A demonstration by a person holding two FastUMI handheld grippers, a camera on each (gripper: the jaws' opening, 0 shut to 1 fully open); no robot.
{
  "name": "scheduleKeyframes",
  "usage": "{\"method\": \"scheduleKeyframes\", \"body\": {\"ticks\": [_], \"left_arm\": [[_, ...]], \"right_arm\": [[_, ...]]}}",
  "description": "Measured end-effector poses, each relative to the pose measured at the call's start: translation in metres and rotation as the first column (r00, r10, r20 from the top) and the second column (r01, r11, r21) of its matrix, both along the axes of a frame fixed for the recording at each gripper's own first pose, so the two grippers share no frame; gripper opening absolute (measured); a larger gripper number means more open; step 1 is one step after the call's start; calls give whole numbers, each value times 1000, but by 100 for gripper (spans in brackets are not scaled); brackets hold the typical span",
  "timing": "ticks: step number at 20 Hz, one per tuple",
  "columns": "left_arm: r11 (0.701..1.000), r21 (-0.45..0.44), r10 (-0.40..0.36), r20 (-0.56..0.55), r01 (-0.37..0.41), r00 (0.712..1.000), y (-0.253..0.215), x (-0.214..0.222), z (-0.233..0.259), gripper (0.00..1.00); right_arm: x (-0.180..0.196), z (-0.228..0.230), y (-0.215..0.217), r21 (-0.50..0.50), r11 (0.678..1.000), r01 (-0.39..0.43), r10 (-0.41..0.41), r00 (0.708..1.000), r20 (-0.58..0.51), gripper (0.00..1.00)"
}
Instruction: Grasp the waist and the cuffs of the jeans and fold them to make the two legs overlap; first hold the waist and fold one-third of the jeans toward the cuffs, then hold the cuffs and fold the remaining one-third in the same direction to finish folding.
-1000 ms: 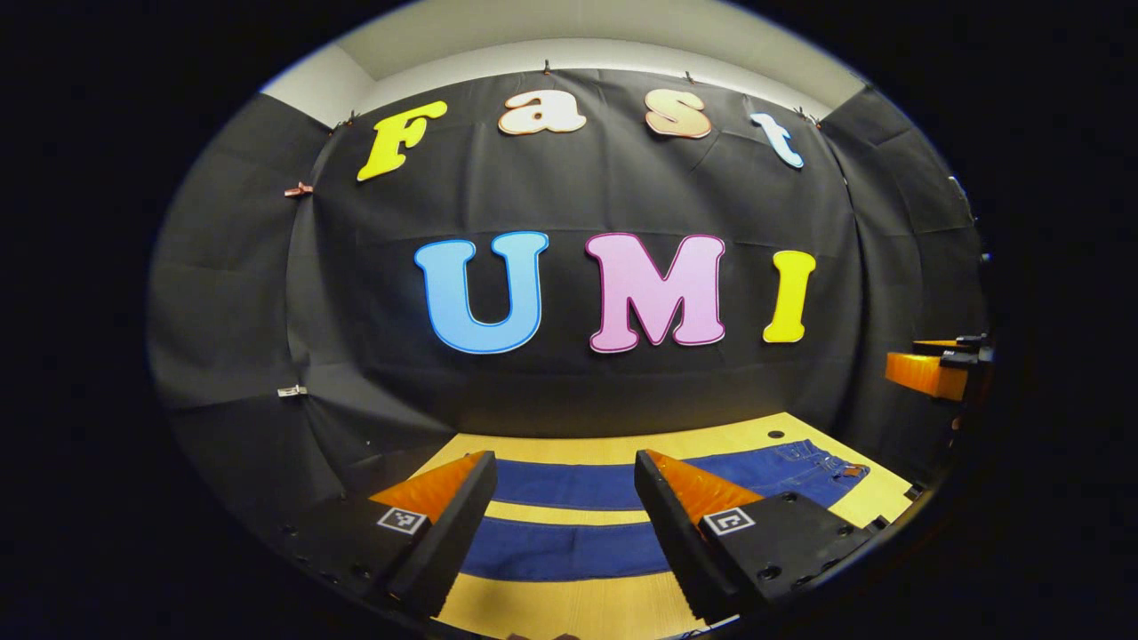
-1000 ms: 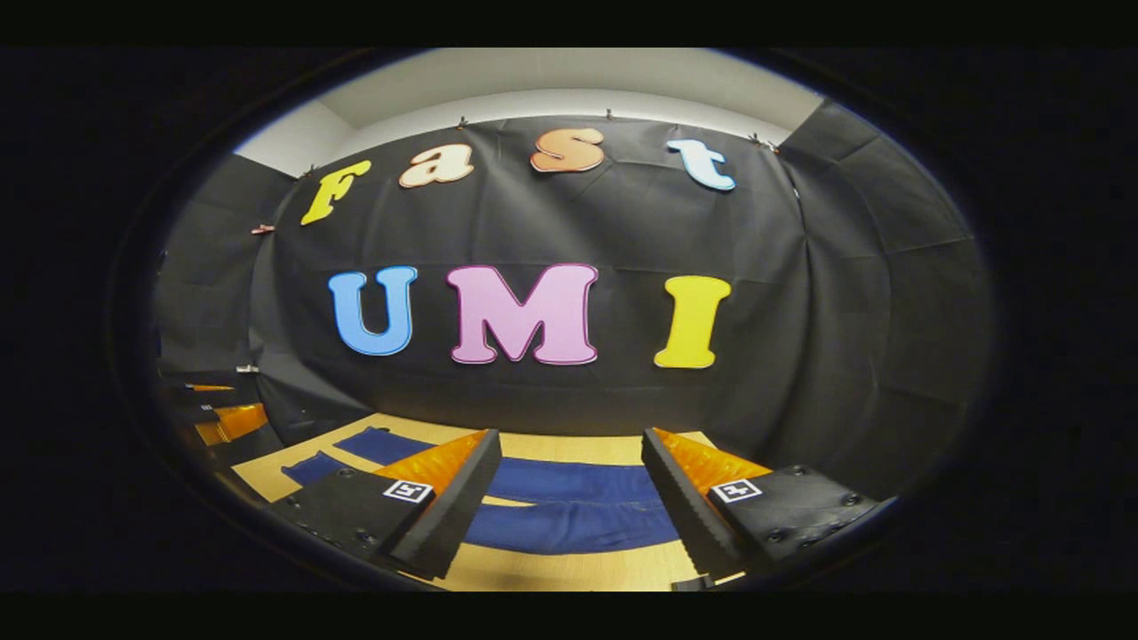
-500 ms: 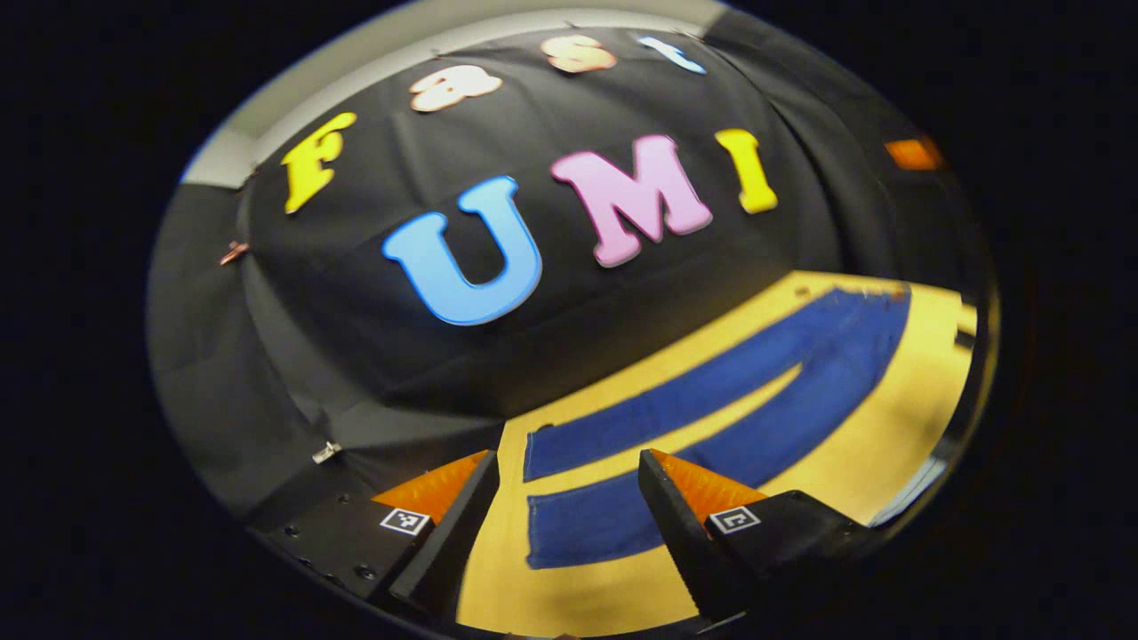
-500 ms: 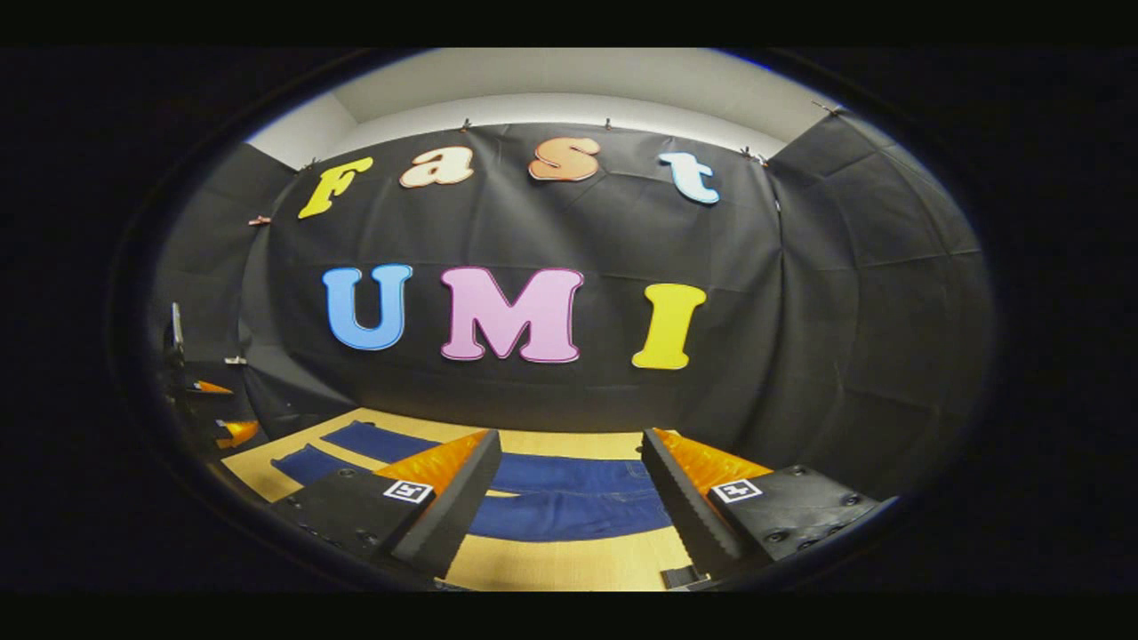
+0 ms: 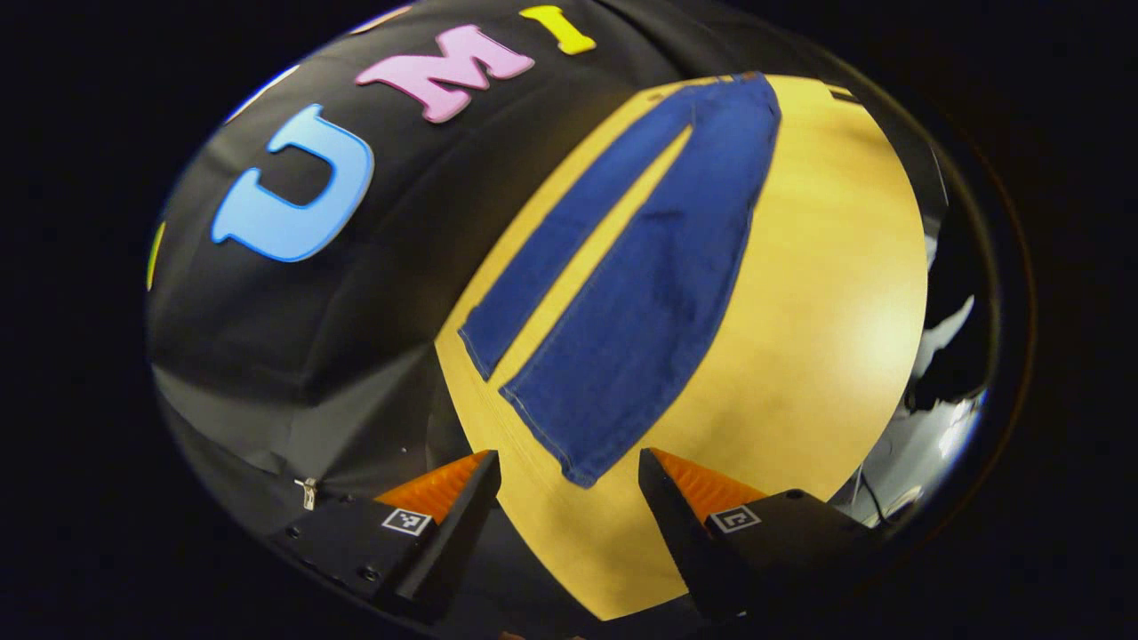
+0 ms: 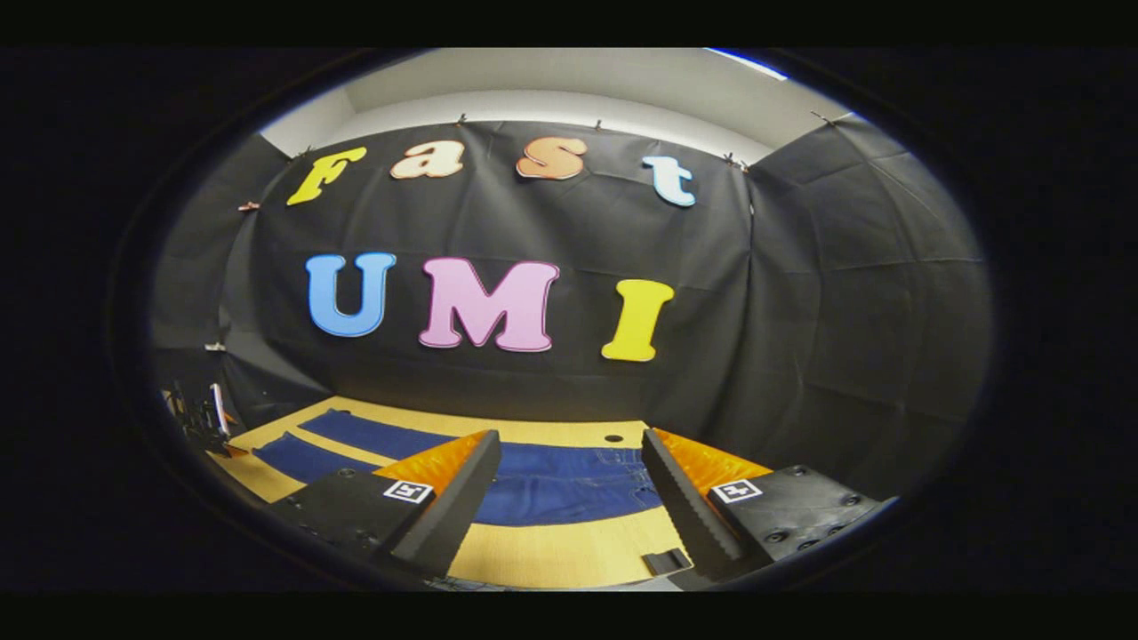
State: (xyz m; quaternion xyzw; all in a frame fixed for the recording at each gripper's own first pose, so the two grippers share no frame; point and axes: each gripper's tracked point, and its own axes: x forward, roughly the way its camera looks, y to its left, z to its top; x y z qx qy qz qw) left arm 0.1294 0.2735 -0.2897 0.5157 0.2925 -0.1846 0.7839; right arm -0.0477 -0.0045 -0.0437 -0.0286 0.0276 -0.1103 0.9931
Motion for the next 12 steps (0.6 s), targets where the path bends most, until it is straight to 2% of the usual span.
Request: {"method": "scheduleKeyframes", "body": {"ticks": [1, 2, 3, 4, 5, 6, 9, 10, 12], "left_arm": [[999, 47, -15, -22, 16, 1000, 10, 5, -10, 98], [996, 84, -29, -42, 32, 999, 19, 12, -20, 98], [993, 109, -38, -57, 44, 998, 26, 18, -29, 98], [991, 123, -43, -73, 51, 996, 32, 23, -36, 98], [989, 134, -48, -95, 60, 994, 35, 28, -43, 98], [986, 147, -60, -115, 77, 992, 35, 31, -48, 97], [972, 187, -117, -126, 140, 985, 25, 44, -56, 97], [968, 193, -136, -121, 158, 983, 21, 51, -56, 93], [963, 203, -154, -131, 178, 979, 16, 60, -60, 92]], "right_arm": [[-5, 4, -3, 21, 1000, 23, -23, 1000, 14, 100], [-9, 10, -4, 39, 998, 43, -45, 998, 45, 100], [-14, 14, -7, 37, 997, 70, -72, 995, 64, 95], [-18, 17, -12, 18, 995, 97, -98, 993, 66, 98], [-21, 12, -15, -2, 993, 116, -115, 992, 57, 94], [-23, 9, -17, -15, 992, 127, -127, 991, 46, 100], [-32, 5, -19, -16, 987, 158, -158, 987, 25, 95], [-34, 2, -18, -20, 986, 163, -163, 986, 17, 95], [-36, -1, -15, -44, 985, 166, -166, 986, 9, 95]]}}
